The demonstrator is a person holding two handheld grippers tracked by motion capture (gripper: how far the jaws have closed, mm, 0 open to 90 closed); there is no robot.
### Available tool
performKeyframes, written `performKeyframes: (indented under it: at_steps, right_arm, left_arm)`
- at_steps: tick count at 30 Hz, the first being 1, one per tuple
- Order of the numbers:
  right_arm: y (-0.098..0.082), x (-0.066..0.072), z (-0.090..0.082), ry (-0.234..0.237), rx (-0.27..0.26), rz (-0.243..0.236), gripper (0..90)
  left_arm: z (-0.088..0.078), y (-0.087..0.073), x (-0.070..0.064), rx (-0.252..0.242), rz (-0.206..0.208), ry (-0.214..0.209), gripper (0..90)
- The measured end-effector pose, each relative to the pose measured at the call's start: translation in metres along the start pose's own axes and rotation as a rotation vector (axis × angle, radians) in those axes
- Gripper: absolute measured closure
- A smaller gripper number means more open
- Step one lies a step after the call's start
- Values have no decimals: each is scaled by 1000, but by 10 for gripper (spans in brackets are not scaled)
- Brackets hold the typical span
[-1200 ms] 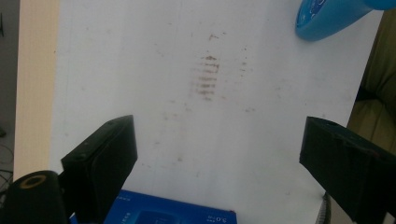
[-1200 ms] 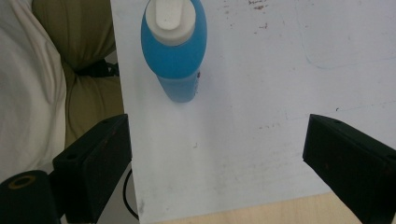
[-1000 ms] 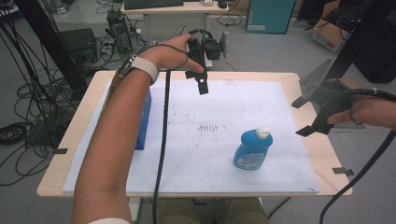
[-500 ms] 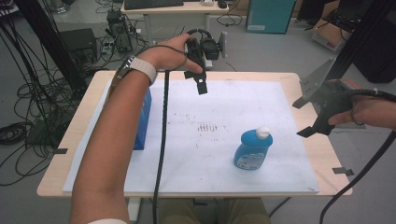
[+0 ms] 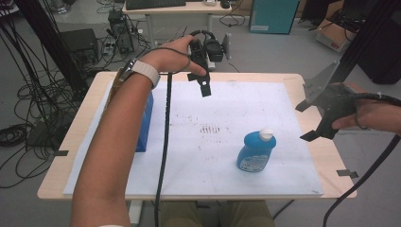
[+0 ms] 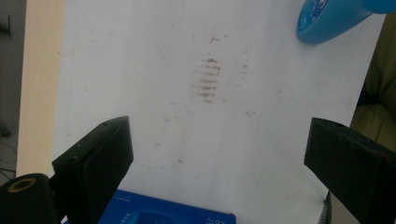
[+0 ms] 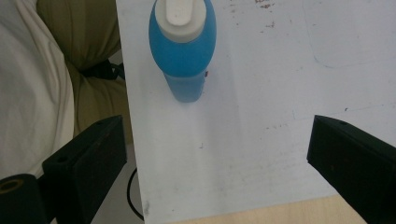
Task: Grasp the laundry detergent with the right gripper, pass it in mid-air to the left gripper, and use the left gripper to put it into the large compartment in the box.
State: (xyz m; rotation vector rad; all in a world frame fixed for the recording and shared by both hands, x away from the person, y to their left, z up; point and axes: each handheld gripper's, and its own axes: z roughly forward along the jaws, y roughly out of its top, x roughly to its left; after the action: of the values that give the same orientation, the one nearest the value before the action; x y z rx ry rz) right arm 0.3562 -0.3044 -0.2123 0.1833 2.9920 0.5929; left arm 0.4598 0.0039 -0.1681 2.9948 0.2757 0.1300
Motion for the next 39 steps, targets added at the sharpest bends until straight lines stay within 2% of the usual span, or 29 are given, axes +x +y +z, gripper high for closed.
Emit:
performKeyframes:
  at_steps: [5, 12, 21, 22, 28, 39]
  right_arm:
    - [-2, 0, 1, 1, -6, -3, 49]
    - [-5, 1, 4, 8, -10, -4, 50]
    - [-11, 3, 16, 20, -26, -3, 52]
    - [-12, 4, 16, 22, -25, 0, 52]
    - [-17, 4, 23, 32, -37, 4, 52]
    - [-26, 7, 34, 42, -74, 23, 52]
  left_arm:
    - [2, -2, -1, -5, -16, -3, 87]
    - [3, -2, -1, -8, -4, 13, 81]
    - [7, -2, 0, -3, -6, -2, 81]
    - [7, -3, 0, -9, -3, 10, 81]
    - [8, -2, 0, -8, 2, 0, 82]
    - [10, -2, -1, -17, 1, 13, 83]
